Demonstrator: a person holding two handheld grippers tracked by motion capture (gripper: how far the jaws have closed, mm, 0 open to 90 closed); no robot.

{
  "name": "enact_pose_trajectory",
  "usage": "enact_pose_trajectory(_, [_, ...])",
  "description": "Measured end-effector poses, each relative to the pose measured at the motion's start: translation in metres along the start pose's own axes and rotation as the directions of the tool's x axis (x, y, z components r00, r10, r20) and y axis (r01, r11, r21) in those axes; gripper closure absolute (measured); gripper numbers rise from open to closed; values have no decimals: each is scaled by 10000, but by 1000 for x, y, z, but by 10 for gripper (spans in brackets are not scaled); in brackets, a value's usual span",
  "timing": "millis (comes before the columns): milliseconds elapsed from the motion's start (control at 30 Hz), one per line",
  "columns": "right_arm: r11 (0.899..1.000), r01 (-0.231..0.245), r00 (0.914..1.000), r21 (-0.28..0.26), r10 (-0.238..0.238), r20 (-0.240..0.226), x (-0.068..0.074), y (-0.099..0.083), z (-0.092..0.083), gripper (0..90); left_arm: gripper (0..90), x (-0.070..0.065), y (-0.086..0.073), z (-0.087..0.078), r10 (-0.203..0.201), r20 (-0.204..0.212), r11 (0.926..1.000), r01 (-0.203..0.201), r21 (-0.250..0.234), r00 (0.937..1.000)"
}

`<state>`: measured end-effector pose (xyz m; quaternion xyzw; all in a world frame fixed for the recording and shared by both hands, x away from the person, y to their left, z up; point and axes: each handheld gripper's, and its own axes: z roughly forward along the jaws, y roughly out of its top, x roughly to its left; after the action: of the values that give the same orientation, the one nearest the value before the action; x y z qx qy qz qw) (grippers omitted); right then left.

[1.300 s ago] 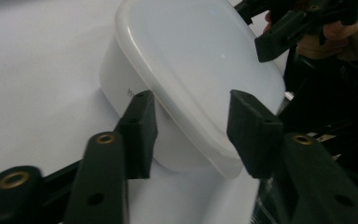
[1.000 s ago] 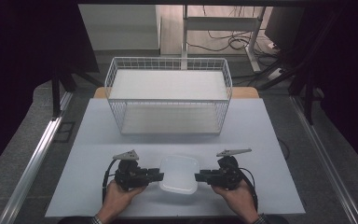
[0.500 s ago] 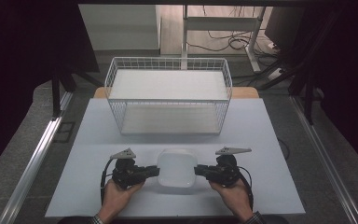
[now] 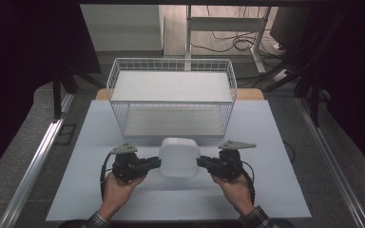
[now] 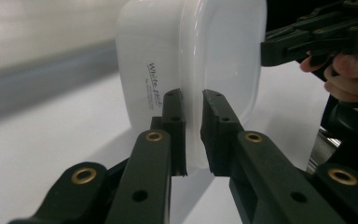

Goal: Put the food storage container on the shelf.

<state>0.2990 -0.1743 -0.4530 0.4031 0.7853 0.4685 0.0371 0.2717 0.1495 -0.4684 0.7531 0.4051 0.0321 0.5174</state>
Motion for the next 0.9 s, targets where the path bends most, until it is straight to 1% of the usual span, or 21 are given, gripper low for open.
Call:
enact_pose_trajectory(67, [10000,61,10000,-75,-61,42,0,3,1,774,815,0,3,-2,51,-44,10000,-51,-54,10000])
enact_pose_trajectory(100, [9997,149,9998,-194,-147,100,1,9,2,772,816,0,10,-5,152,-119,9998,-154,-161,9998])
enact_pose_trajectory(167, [9994,182,9998,-289,-179,114,1,16,2,772,816,1,16,-7,214,-162,9994,-218,-259,9996])
enact_pose_trajectory(300, [9976,440,9989,-543,-430,180,2,31,-2,773,816,2,29,-10,262,-166,9984,-270,-503,9995])
enact_pose_trajectory(333, [9976,440,9989,-543,-430,180,2,31,-2,773,816,2,29,-10,262,-166,9984,-270,-503,9995])
enact_pose_trajectory(367, [9965,547,9983,-638,-532,248,3,39,-4,773,816,3,32,-11,263,-150,9980,-271,-572,9995])
enact_pose_trajectory(400, [9965,547,9983,-638,-532,248,3,39,-4,773,816,3,35,-11,302,-165,9976,-311,-621,9994])
enact_pose_trajectory(433, [9951,648,9976,-746,-626,309,4,47,-6,774,816,5,41,-13,306,-140,9969,-316,-721,9994])
enact_pose_trajectory(467, [9951,648,9976,-746,-626,309,4,47,-6,774,816,5,41,-13,306,-140,9969,-316,-721,9994])
enact_pose_trajectory(500, [9936,729,9969,-864,-701,346,5,55,-8,775,816,6,47,-15,377,-185,9957,-392,-840,9991])
enact_pose_trajectory(567, [9924,774,9966,-961,-743,347,6,62,-9,774,816,6,54,-18,436,-268,9944,-459,-949,9987])
enact_pose_trajectory(600, [9924,774,9966,-961,-743,347,6,62,-9,774,816,6,54,-18,436,-268,9944,-459,-949,9987])
enact_pose_trajectory(633, [9913,843,9960,-1013,-809,374,7,66,-9,775,816,6,57,-19,451,-305,9938,-479,-1007,9985])
enact_pose_trajectory(667, [9894,928,9952,-1117,-887,410,8,74,-11,775,815,6,61,-21,481,-327,9930,-514,-1067,9983])
enact_pose_trajectory(700, [9882,972,9948,-1184,-928,421,9,79,-12,775,815,7,69,-23,485,-371,9914,-526,-1198,9981])
enact_pose_trajectory(767, [9851,1118,9931,-1307,-1062,493,11,88,-15,776,815,7,76,-26,524,-386,9898,-570,-1304,9979])
enact_pose_trajectory(800, [9851,1118,9931,-1307,-1062,493,11,88,-15,776,815,7,76,-26,524,-386,9898,-570,-1304,9979])
enact_pose_trajectory(900, [9812,1219,9921,-1496,-1159,479,14,103,-19,777,814,9,89,-30,534,-389,9875,-585,-1462,9978])
